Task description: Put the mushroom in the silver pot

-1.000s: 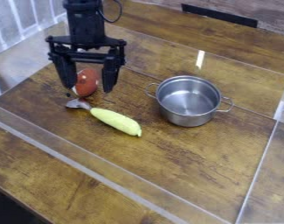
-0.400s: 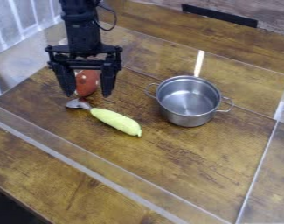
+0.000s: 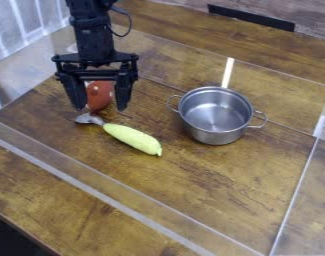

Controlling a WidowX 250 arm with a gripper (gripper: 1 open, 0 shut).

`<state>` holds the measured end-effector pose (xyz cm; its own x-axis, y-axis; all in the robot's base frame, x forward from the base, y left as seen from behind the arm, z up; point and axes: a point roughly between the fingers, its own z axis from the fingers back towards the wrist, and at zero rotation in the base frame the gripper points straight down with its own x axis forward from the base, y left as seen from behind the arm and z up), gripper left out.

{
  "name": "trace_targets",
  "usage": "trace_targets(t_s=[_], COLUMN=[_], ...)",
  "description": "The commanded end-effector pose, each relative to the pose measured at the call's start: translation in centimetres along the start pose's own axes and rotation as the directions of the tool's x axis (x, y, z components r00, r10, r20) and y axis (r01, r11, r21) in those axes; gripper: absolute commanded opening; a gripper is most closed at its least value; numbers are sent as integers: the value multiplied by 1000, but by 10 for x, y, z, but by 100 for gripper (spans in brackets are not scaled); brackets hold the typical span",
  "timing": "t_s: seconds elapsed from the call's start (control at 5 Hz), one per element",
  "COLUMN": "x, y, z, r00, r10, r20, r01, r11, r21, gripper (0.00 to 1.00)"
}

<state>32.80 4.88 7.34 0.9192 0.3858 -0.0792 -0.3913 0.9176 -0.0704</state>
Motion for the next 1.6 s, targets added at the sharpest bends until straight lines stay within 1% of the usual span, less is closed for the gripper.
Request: trace_targets(t_s=[0.0, 0.2, 0.8, 1.2, 1.4], x=[10, 11, 6, 5, 7], y=[4, 5, 1, 1, 3], z=[18, 19, 27, 33, 27], r00=[998, 997, 997, 996, 996], r10=[26, 36, 52, 68, 72], r20=[62, 62, 59, 65, 61], r01=[-25, -34, -48, -62, -67], r11=[999, 999, 997, 995, 994], r21=[-24, -32, -63, -81, -81], gripper=[100, 100, 100, 100, 0])
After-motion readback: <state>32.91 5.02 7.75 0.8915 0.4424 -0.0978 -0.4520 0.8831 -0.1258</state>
